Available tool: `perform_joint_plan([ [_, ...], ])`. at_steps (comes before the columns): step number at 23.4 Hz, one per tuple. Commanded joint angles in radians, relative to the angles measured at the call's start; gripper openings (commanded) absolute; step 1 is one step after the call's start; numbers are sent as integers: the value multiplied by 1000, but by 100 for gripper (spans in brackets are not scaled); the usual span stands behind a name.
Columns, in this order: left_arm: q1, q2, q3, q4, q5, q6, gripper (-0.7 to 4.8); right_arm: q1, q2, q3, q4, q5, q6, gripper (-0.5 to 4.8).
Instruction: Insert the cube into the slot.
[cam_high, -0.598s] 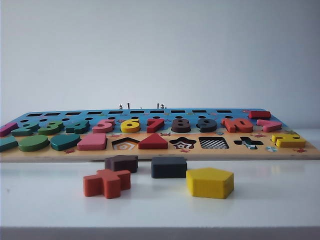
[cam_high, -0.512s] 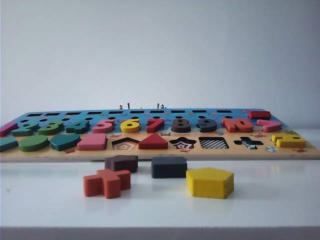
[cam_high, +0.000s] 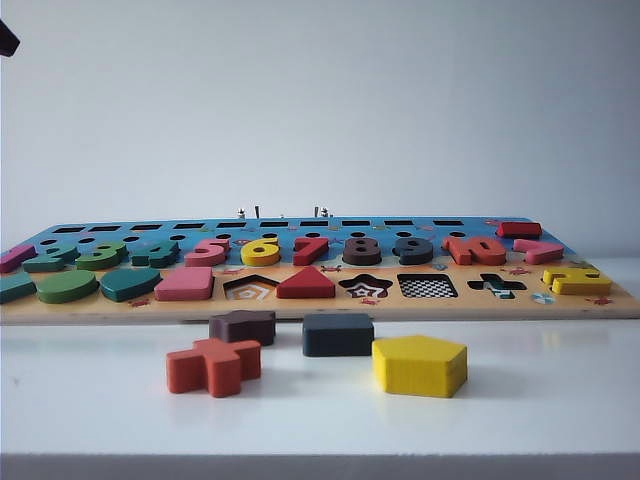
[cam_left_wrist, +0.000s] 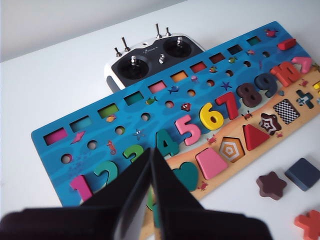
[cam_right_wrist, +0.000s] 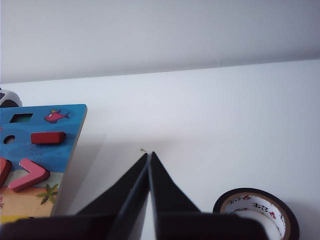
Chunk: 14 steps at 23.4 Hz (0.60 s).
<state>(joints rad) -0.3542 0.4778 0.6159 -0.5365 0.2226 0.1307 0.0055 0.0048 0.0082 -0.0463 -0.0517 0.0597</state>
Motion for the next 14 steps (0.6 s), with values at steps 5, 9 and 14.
perform_joint_plan([
  [5,-19,64,101,-121,105,21,20,1,-2,0,7,3,-1,-3],
  [9,-58,115,163,-220,154,35,20,1,-2,0,7,3,0,-3],
  [14,-92,159,225,-299,183,36,20,1,-2,1,7,2,0,-3],
])
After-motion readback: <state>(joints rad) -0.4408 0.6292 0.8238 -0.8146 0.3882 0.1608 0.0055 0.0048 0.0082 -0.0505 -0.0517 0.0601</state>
